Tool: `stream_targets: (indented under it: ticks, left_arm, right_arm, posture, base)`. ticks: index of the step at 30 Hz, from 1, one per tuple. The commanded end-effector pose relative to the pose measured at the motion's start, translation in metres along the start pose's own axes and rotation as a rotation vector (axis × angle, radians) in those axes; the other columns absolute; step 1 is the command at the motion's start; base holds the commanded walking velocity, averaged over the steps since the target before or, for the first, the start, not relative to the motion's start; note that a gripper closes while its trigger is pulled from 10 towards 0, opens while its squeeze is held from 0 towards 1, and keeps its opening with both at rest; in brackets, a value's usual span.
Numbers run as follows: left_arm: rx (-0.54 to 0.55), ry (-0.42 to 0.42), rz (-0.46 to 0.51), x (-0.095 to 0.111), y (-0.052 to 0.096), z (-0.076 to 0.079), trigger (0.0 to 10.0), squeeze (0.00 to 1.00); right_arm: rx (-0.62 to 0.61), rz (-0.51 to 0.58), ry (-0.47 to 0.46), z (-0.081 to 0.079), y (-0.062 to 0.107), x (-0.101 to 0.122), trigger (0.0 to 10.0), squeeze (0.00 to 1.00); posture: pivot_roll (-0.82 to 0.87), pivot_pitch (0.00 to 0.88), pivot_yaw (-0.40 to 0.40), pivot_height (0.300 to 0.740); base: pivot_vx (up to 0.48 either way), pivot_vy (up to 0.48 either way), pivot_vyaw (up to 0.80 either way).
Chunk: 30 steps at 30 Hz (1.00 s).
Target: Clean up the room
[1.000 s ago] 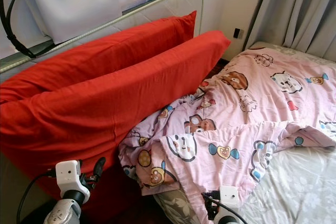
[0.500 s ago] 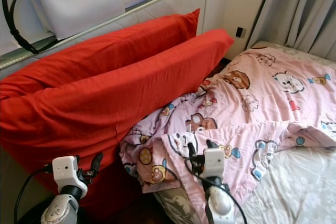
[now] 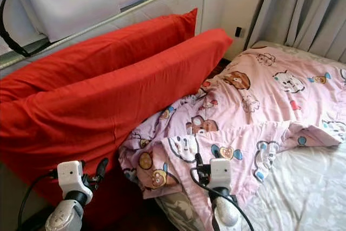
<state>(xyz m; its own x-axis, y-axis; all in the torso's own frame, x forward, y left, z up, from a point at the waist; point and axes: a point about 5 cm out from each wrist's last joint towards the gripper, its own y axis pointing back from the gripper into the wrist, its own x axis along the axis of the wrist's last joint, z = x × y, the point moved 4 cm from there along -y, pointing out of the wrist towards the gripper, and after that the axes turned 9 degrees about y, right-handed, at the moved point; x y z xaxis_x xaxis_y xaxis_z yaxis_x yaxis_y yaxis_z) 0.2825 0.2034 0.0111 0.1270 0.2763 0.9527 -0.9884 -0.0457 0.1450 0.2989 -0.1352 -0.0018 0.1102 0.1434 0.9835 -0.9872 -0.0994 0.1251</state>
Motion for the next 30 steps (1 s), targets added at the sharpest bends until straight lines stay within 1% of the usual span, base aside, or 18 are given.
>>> stream_targets:
  ticks: [1, 5, 9, 13, 14, 16, 26, 27, 28, 30]
  left_arm:
    - [0.005, -0.006, -0.015, -0.004, 0.002, -0.004, 10.0, 0.0]
    - [0.005, -0.006, -0.015, -0.005, 0.003, -0.004, 10.0, 0.0]
    - [0.002, -0.005, -0.012, -0.005, 0.002, -0.003, 10.0, 0.0]
    - [-0.004, -0.005, -0.011, -0.004, 0.001, -0.002, 10.0, 0.0]
    - [-0.004, -0.005, -0.01, -0.005, 0.0, -0.002, 10.0, 0.0]
    - [-0.006, -0.005, -0.011, -0.005, 0.0, -0.002, 10.0, 0.0]
    - [-0.011, -0.006, -0.014, -0.004, -0.001, -0.002, 10.0, 0.0]
    - [-0.014, -0.005, -0.014, -0.004, -0.001, -0.002, 10.0, 0.0]
    - [-0.016, -0.004, -0.014, -0.004, -0.002, -0.001, 10.0, 0.0]
    - [-0.017, -0.004, -0.014, -0.004, -0.002, -0.001, 10.0, 0.0]
  right_arm:
    - [0.012, -0.001, -0.002, -0.005, 0.0, 0.001, 10.0, 0.0]
    - [0.007, -0.005, -0.012, -0.008, -0.001, 0.002, 10.0, 0.0]
    - [0.007, -0.045, -0.009, -0.01, -0.002, -0.003, 10.0, 0.0]
    - [0.002, -0.048, -0.021, -0.01, -0.001, -0.003, 10.0, 0.0]
    - [-0.006, -0.037, -0.043, -0.009, -0.001, -0.002, 10.0, 0.0]
    - [-0.016, -0.046, -0.056, -0.007, -0.002, -0.002, 10.0, 0.0]
    - [0.007, -0.069, -0.056, -0.012, -0.008, 0.0, 10.0, 0.0]
    - [0.003, -0.09, -0.055, -0.012, -0.009, -0.003, 10.0, 0.0]
    - [-0.012, -0.095, -0.091, -0.011, -0.01, -0.002, 10.0, 0.0]
    - [-0.017, -0.092, -0.107, -0.01, -0.011, -0.001, 10.0, 0.0]
  posture:
    - [0.0, 0.05, -0.006, 0.675]
    - [-0.01, 0.052, -0.005, 0.675]
    - [-0.01, 0.055, -0.004, 0.675]
    - [0.0, 0.058, -0.003, 0.655]
    - [0.0, 0.061, -0.002, 0.655]
    - [0.0, 0.062, -0.001, 0.655]
    - [0.01, 0.069, 0.002, 0.655]
    - [0.01, 0.07, 0.003, 0.655]
    - [0.01, 0.071, 0.004, 0.655]
    - [0.01, 0.071, 0.004, 0.655]
  base:
    - [0.0, 0.0, 0.0]
    - [0.0, 0.0, 0.0]
    - [0.0, 0.0, 0.0]
    - [0.0, 0.0, 0.0]
    - [0.0, 0.0, 0.0]
    - [0.0, 0.0, 0.0]
    - [0.0, 0.0, 0.0]
    - [0.0, 0.0, 0.0]
    - [0.0, 0.0, 0.0]
    - [0.0, 0.0, 0.0]
